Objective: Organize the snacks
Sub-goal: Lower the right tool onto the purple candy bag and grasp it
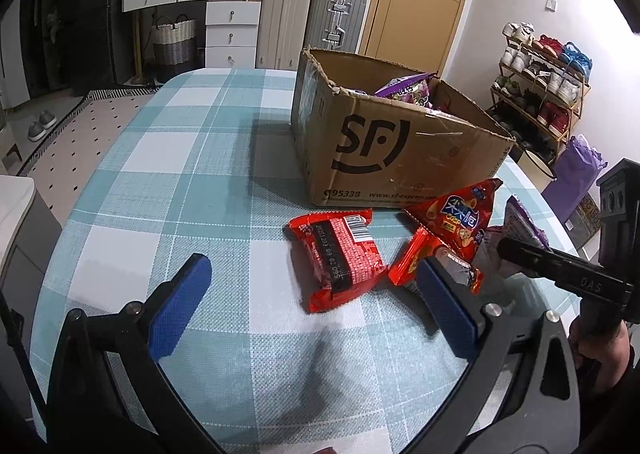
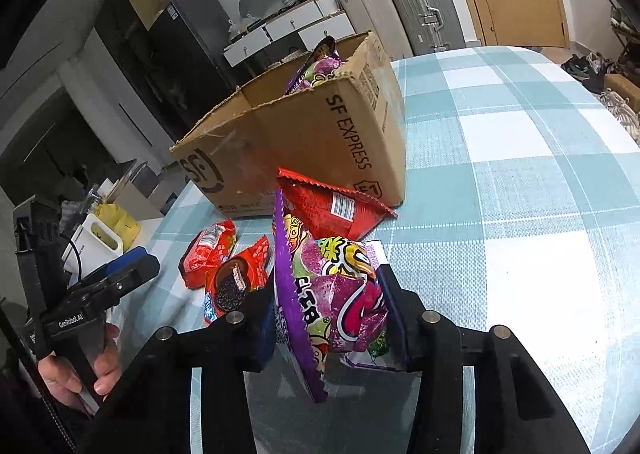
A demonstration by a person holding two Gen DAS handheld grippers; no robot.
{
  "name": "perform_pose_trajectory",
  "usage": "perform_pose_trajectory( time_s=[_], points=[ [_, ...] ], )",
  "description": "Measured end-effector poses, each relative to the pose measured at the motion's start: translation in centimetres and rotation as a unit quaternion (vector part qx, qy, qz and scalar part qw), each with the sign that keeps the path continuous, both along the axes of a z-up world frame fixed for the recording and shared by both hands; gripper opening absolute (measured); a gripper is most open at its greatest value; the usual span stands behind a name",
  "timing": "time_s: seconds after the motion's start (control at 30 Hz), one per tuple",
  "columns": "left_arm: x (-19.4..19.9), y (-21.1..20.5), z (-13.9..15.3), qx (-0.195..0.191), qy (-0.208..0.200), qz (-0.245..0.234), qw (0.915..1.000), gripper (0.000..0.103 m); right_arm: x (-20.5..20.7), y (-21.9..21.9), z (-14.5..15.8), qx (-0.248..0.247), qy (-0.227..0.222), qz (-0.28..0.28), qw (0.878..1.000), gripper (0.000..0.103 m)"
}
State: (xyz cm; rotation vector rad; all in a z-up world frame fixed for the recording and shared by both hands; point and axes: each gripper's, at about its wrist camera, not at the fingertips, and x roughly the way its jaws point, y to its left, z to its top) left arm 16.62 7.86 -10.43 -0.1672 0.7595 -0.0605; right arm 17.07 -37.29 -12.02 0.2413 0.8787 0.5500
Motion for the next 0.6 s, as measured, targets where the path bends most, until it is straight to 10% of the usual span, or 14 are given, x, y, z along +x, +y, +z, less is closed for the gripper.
perform_pose_trajectory(
  time_s=[0.6],
  points=[
    [1.9,-0.4,-1.1,-0.001,0.036,0.000,0.9993,0.102,-1.7,-1.1,2.0,0.016,-0.022,0.002,1.000,0.045]
  ],
)
